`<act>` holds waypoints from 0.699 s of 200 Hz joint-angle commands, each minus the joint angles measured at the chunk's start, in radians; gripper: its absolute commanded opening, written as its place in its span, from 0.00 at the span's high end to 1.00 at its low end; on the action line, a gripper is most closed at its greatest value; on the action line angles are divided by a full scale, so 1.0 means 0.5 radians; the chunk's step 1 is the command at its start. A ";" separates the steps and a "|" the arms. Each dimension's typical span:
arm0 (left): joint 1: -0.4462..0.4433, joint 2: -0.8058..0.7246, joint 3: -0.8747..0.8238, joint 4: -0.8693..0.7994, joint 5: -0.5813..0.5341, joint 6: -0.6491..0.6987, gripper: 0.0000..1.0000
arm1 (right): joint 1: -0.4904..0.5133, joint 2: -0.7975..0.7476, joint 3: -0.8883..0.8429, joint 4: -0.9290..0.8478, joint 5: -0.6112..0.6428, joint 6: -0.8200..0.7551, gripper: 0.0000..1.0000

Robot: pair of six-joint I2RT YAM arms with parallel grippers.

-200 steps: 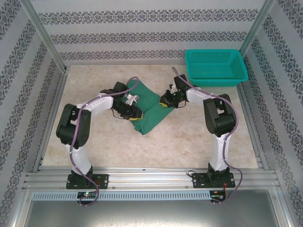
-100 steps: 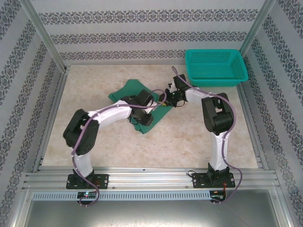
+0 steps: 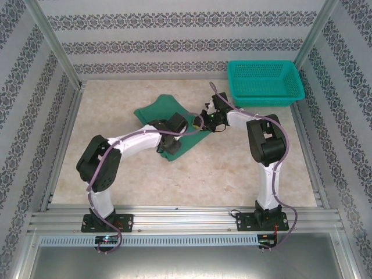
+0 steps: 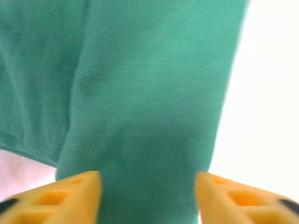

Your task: Roll up the long pants

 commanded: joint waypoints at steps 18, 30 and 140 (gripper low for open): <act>-0.124 0.118 -0.009 0.054 -0.355 0.247 0.22 | 0.011 0.118 -0.079 -0.114 0.101 0.012 0.88; -0.133 0.168 -0.001 0.089 -0.426 0.270 0.22 | 0.009 0.118 -0.082 -0.114 0.097 0.020 0.88; 0.027 0.562 0.249 -0.092 -0.266 0.375 0.04 | 0.004 0.099 -0.046 -0.128 0.102 0.023 0.90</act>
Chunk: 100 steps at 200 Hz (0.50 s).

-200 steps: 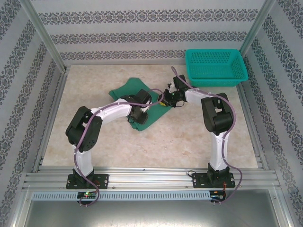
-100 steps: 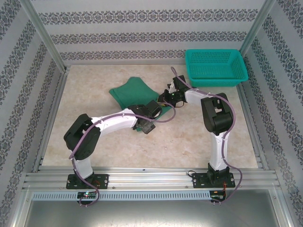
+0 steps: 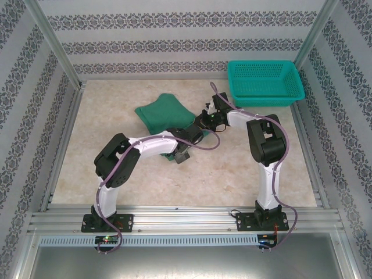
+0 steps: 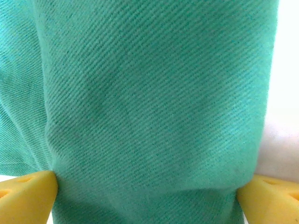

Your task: Roll up the long pants

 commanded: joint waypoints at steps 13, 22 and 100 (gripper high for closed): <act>0.109 0.172 0.054 -0.111 0.236 -0.022 0.09 | 0.004 0.101 -0.041 -0.144 0.099 0.011 0.90; 0.113 0.196 0.065 -0.128 0.223 -0.025 0.15 | 0.005 0.107 -0.037 -0.151 0.096 0.008 0.90; 0.113 0.187 0.078 -0.154 0.520 -0.033 0.83 | -0.022 0.036 -0.018 -0.181 0.121 -0.018 0.91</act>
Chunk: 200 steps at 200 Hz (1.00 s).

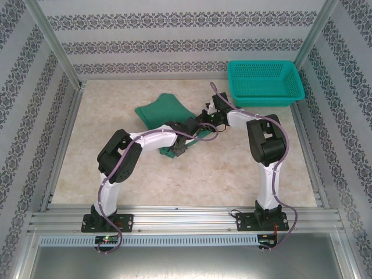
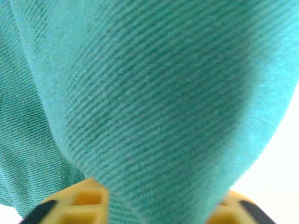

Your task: Roll up the long pants

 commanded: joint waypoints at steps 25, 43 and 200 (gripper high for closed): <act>0.004 -0.042 -0.044 -0.160 0.468 -0.087 0.83 | -0.101 -0.146 -0.069 -0.157 0.242 -0.016 0.86; 0.010 -0.147 -0.069 -0.187 0.648 -0.142 0.81 | -0.182 -0.303 -0.116 -0.152 0.314 -0.022 0.79; 0.658 -0.263 -0.430 0.722 2.871 -1.178 0.74 | -0.114 -0.814 -0.346 -0.233 0.266 -0.065 0.71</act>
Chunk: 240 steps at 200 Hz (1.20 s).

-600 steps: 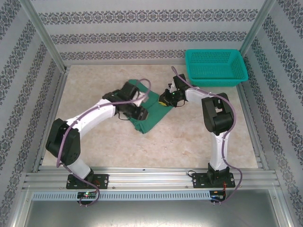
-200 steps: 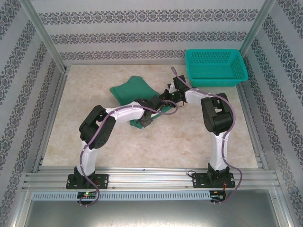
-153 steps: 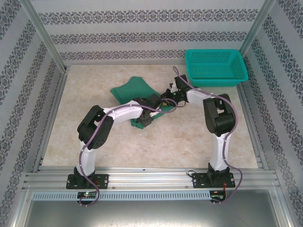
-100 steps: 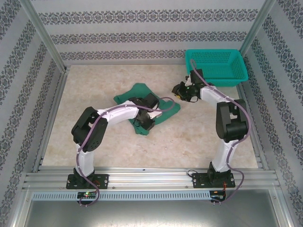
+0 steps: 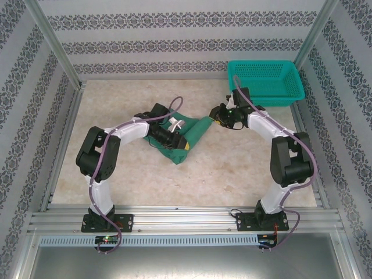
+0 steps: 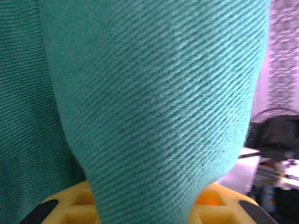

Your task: Roll up the long pants

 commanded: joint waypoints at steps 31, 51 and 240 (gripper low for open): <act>0.078 0.065 -0.133 0.323 0.310 -0.299 0.75 | 0.119 0.014 0.024 -0.018 -0.073 -0.040 0.72; 0.100 0.064 -0.223 0.456 0.284 -0.361 0.75 | 0.148 0.052 0.058 -0.028 -0.095 -0.043 0.72; 0.276 0.147 -0.286 0.340 0.059 -0.178 0.54 | 0.440 0.785 0.448 -0.042 -0.337 -0.009 0.76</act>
